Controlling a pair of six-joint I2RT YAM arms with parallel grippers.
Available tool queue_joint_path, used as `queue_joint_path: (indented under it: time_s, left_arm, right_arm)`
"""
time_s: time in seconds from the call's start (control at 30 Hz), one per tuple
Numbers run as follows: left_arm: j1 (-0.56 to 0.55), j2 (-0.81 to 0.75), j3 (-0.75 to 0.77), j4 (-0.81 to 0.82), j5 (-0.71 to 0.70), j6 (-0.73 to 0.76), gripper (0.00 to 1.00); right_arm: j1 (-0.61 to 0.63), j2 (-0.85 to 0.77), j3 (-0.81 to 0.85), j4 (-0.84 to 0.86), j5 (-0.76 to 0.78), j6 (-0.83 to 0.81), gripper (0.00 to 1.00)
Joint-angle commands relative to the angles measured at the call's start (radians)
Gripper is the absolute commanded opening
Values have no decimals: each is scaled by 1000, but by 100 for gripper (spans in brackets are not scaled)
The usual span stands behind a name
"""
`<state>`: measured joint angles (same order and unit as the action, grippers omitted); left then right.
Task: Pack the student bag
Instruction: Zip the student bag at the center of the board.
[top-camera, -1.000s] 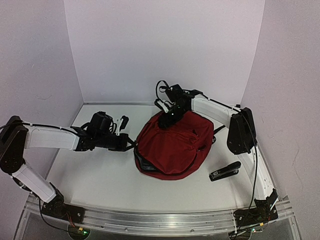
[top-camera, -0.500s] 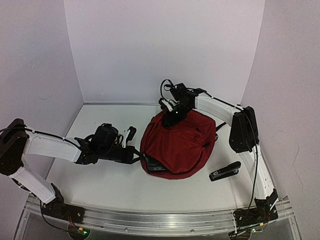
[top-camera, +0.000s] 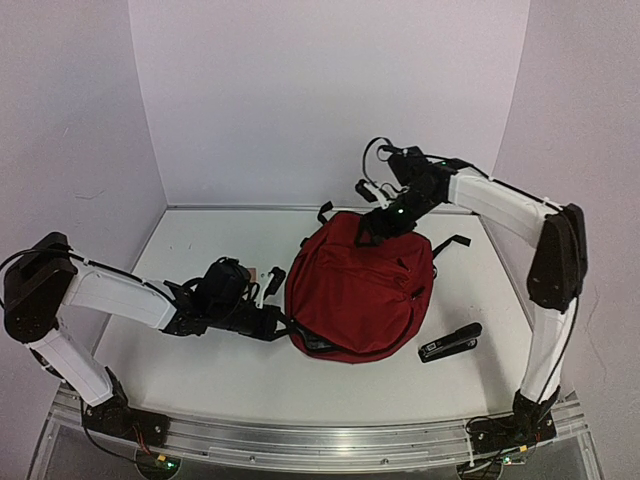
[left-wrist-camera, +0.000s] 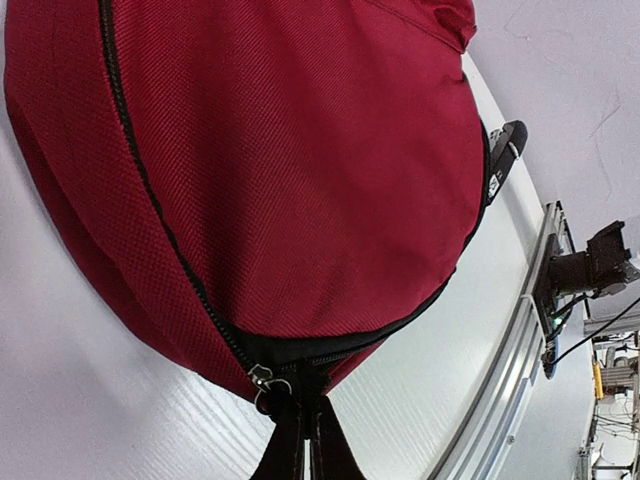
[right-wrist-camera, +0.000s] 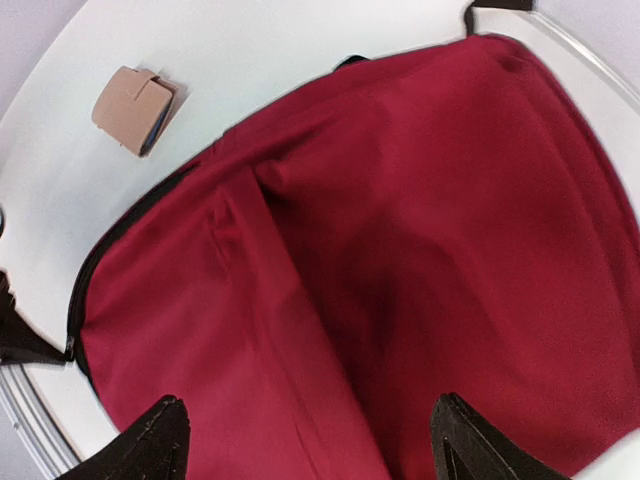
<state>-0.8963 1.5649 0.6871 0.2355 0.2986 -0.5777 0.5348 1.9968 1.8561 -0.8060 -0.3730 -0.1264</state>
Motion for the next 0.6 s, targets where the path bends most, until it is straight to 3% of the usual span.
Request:
queue_joint_path:
  time_s: [0.0,0.27,0.57]
  left_arm:
    - [-7,-60,-5,-72,-32,49,0]
    - [-18,-57,-45,-64,-26,43,0]
    - [-119,76,7,-2,-29,55,0]
  right_arm:
    - [-53,-151,-214,-9,50,2,82]
    - [-72,-101,-332,9,32,21,75]
    - [-89,211,-12,34,52,11,69]
